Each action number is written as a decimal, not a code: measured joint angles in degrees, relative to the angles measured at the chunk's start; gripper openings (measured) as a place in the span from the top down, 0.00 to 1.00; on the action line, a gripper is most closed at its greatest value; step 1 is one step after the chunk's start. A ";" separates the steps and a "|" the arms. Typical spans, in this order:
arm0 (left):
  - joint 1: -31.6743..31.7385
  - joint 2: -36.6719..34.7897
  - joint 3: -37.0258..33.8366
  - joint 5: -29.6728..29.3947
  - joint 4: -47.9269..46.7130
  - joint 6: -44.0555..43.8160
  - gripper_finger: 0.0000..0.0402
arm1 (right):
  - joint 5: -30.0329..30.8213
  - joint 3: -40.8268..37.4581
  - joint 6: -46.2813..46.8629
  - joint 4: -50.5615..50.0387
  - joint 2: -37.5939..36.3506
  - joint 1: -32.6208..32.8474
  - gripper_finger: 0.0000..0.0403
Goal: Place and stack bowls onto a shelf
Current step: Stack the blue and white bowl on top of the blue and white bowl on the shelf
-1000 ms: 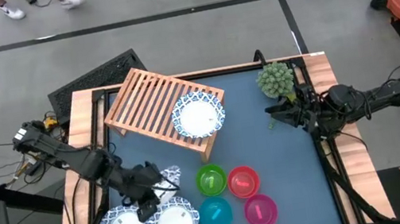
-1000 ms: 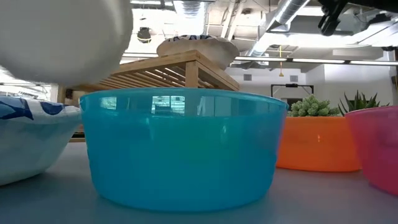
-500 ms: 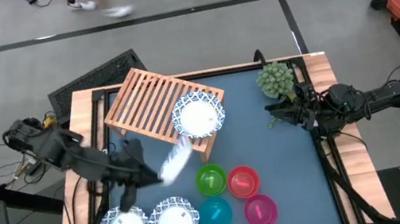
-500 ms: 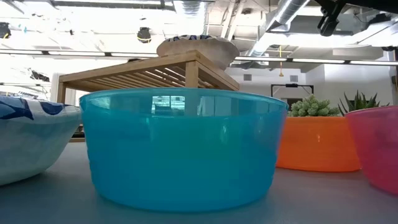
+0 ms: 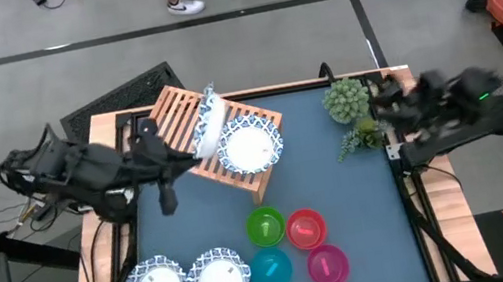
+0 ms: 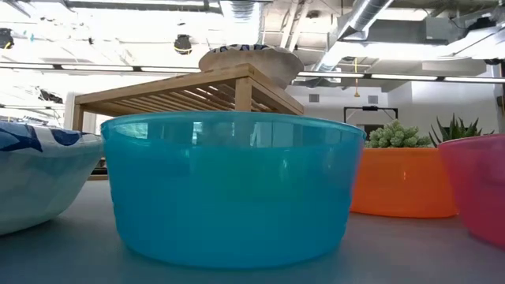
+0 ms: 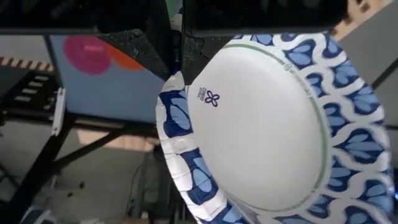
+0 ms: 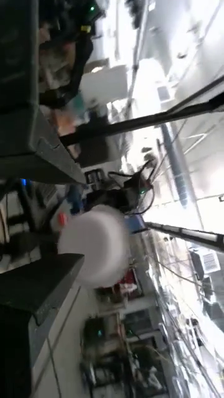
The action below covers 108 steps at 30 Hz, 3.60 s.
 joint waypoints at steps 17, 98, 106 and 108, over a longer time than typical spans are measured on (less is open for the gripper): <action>8.67 13.32 -0.07 3.32 -4.97 31.71 1.00 | 7.55 17.95 -0.39 -32.18 4.36 0.00 0.46; 12.31 18.30 -0.02 14.08 -14.18 20.01 0.44 | 7.96 17.97 0.92 -34.70 4.34 0.00 0.46; 12.30 17.08 -0.04 23.28 -5.94 17.20 0.44 | 7.99 17.97 0.90 -34.71 4.35 0.00 0.46; 12.30 15.39 -0.04 24.85 -4.51 16.10 0.44 | 7.94 17.97 0.90 -34.75 4.34 0.00 0.46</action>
